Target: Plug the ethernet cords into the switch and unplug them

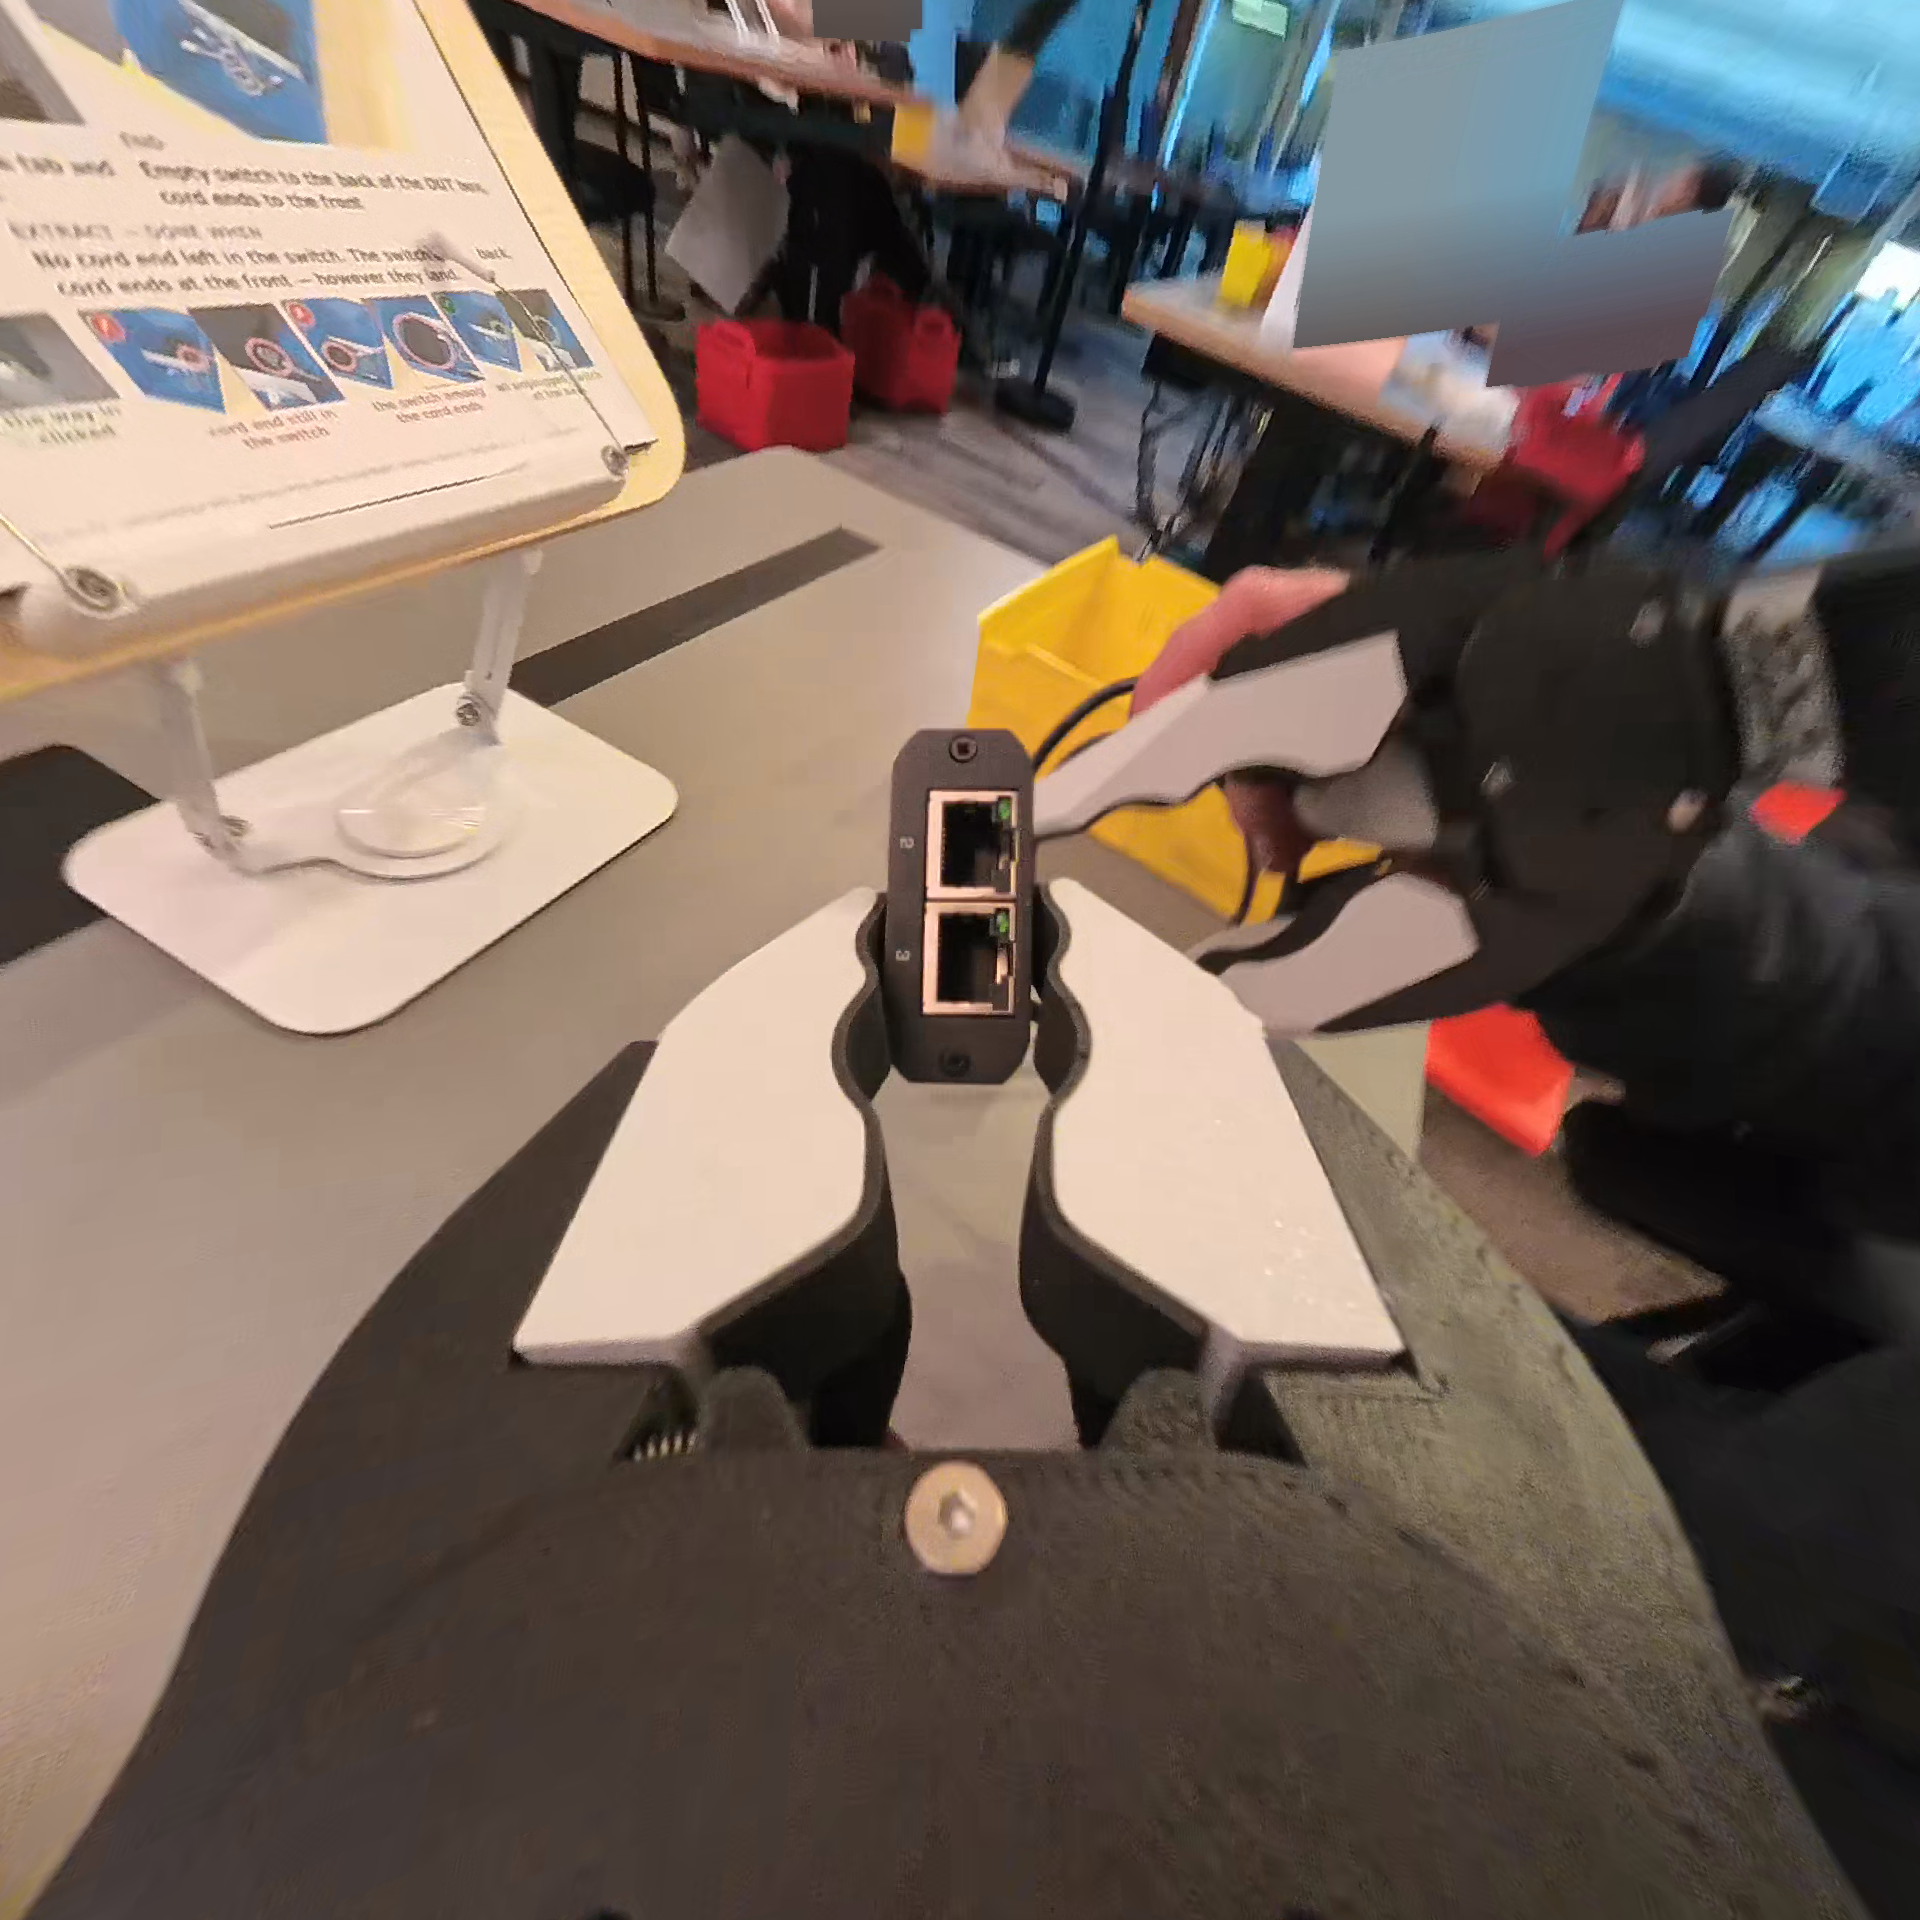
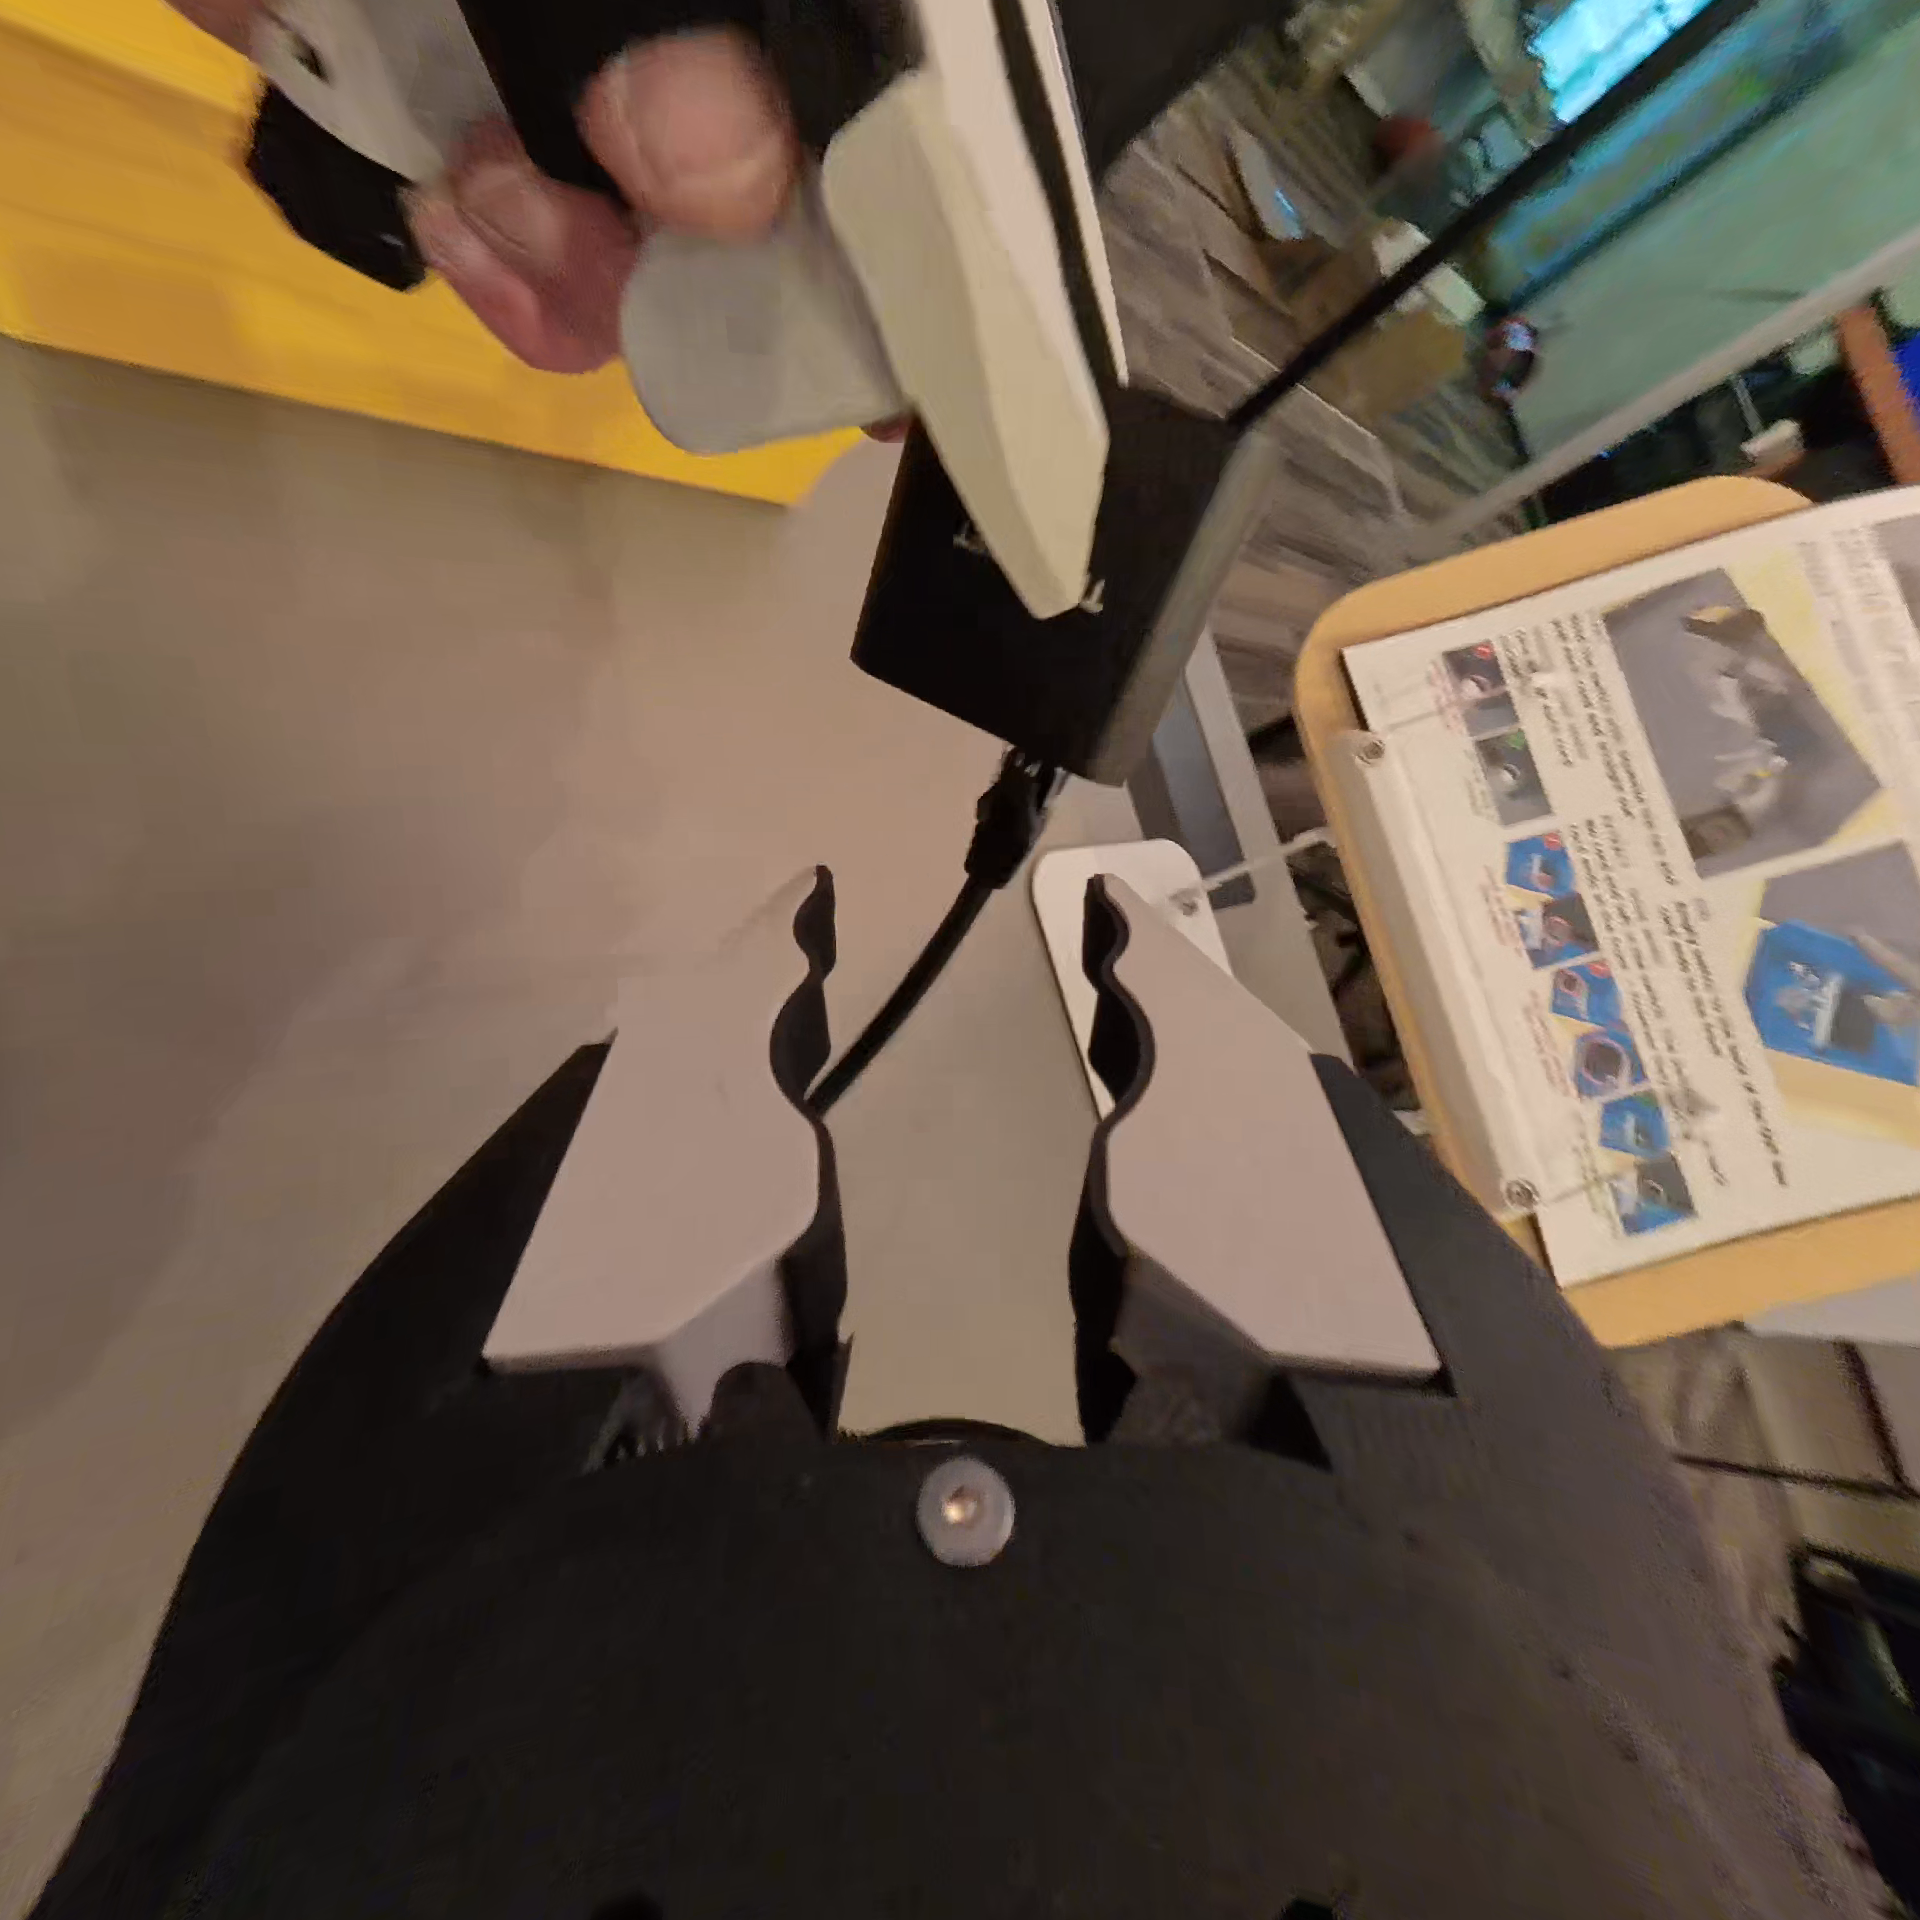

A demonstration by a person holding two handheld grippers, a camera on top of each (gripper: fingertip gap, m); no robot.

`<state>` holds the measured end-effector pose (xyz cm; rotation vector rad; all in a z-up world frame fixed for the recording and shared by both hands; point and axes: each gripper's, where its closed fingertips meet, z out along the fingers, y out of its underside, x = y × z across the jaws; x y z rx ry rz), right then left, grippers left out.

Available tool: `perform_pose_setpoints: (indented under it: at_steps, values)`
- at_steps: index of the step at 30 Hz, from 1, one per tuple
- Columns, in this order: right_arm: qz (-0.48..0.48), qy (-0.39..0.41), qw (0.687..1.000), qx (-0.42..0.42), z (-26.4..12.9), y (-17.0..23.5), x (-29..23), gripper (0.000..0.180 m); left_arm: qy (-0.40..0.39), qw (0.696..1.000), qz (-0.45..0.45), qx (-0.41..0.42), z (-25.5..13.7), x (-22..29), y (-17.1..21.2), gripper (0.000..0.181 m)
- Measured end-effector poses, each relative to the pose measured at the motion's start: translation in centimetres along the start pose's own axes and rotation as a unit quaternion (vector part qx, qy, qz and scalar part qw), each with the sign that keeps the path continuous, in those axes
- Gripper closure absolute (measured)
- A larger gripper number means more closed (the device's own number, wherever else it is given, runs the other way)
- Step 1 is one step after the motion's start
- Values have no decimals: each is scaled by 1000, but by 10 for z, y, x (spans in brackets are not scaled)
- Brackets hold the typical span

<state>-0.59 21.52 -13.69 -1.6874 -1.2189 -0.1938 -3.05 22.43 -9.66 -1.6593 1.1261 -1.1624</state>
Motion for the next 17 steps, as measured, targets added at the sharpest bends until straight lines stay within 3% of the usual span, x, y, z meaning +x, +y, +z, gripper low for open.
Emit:
perform_pose_setpoints:
  at_steps: [4,7,10,11,13,14,17]
  values:
    - [-37,80,996,-9,6,0,12,167,23,995,-82,46,-1,6,-6,157]
    - [-50,89,995,3,6,-4,13,169,32,990,-120,70,-5,5,-7,157]
    - [-28,39,999,24,2,-6,10,171,57,988,-129,71,-8,9,-1,157]
    - [-26,21,999,29,0,-6,9,171,64,989,-115,70,-9,12,0,157]
    - [-15,-22,999,29,-3,-5,6,172,57,994,-60,70,-13,16,-1,137]
    - [-7,-54,998,29,-4,-4,2,172,48,996,-13,68,-16,18,-1,125]
    - [16,-131,991,24,-9,-2,-5,172,19,988,144,60,-24,31,-3,111]
